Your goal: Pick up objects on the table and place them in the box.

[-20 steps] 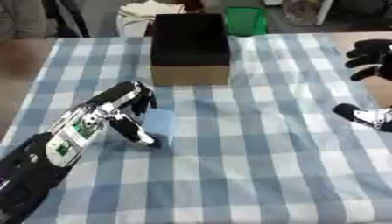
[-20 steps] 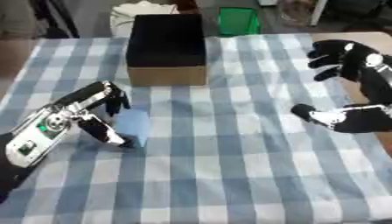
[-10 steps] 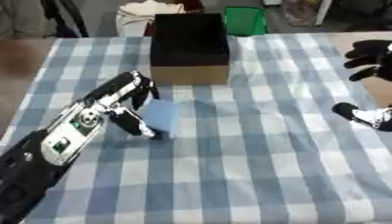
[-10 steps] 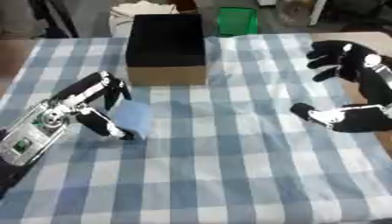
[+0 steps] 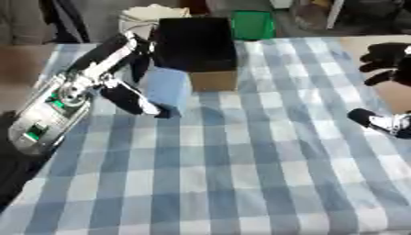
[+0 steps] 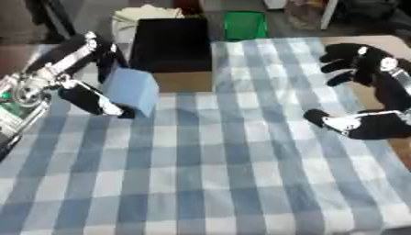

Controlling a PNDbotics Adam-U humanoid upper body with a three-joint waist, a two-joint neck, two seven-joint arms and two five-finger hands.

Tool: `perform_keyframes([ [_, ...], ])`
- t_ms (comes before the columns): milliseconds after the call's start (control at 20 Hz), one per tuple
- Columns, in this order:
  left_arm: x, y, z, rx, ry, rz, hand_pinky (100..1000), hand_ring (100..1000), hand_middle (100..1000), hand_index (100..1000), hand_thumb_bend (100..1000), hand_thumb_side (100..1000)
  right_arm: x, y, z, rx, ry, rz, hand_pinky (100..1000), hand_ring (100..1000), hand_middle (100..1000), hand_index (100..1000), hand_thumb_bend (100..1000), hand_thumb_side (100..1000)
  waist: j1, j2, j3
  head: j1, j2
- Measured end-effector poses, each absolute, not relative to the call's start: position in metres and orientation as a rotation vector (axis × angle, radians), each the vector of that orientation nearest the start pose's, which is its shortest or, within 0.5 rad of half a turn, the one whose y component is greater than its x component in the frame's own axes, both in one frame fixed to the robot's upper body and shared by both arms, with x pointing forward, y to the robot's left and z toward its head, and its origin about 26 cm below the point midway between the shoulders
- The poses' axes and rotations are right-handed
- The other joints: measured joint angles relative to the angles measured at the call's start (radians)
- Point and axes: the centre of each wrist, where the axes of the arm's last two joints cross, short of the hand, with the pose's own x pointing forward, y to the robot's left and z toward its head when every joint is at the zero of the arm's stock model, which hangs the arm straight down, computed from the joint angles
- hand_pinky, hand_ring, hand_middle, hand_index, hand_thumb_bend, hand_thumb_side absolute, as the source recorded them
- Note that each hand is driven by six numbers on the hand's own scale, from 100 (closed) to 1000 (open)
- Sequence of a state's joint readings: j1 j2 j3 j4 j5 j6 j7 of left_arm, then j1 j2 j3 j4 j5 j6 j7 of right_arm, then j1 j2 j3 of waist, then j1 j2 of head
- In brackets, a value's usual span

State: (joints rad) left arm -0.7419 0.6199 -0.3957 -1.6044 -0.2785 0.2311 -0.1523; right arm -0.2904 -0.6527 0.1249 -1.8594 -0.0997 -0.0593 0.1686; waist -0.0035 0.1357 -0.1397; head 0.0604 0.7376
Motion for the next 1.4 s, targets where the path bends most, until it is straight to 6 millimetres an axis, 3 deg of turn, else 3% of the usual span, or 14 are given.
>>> perform_keyframes([
  [350,0.431,0.219,0.24,0.738,-1.805,-0.965,405,316,266,408,695,100,0.316,-0.291,0.187,-0.098,-2.01,0.893,674,774,754,869,574,100,-0.003,-0.002,-0.043,0.013,-0.011],
  [800,0.482,0.227,0.21,0.911,-1.73,-0.709,404,337,296,435,702,100,0.319,-0.278,0.189,-0.027,-2.006,0.943,673,774,753,869,571,100,0.002,0.003,-0.106,0.036,-0.036],
  [900,0.489,0.231,0.201,0.949,-1.705,-0.649,413,360,327,464,746,100,0.319,-0.276,0.189,-0.017,-2.005,0.954,673,774,753,869,569,100,0.003,0.006,-0.117,0.041,-0.043],
  [1000,0.494,0.235,0.192,0.986,-1.678,-0.602,432,412,383,514,843,101,0.319,-0.275,0.189,-0.007,-2.0,0.961,673,774,753,869,568,100,0.006,0.007,-0.13,0.045,-0.045],
  [1050,0.495,0.236,0.188,1.002,-1.668,-0.586,464,474,460,585,937,200,0.319,-0.274,0.188,-0.003,-1.999,0.963,673,774,753,869,568,100,0.007,0.007,-0.134,0.047,-0.046],
  [1150,0.497,0.238,0.182,1.022,-1.651,-0.573,518,551,557,692,1000,231,0.319,-0.273,0.188,0.005,-1.998,0.964,673,774,752,869,568,100,0.007,0.008,-0.138,0.048,-0.052],
  [1200,0.498,0.24,0.179,1.028,-1.644,-0.576,537,577,591,724,1000,230,0.319,-0.273,0.188,0.007,-1.998,0.964,673,774,752,869,567,100,0.007,0.008,-0.138,0.049,-0.053],
  [1250,0.498,0.24,0.178,1.033,-1.639,-0.582,585,646,684,786,1000,207,0.319,-0.273,0.188,0.009,-1.998,0.964,673,774,752,869,567,100,0.007,0.009,-0.138,0.049,-0.053],
  [1400,0.498,0.241,0.177,1.027,-1.641,-0.613,637,729,773,839,1000,224,0.319,-0.272,0.188,0.01,-1.998,0.964,673,774,752,869,567,100,0.007,0.01,-0.134,0.049,-0.053],
])
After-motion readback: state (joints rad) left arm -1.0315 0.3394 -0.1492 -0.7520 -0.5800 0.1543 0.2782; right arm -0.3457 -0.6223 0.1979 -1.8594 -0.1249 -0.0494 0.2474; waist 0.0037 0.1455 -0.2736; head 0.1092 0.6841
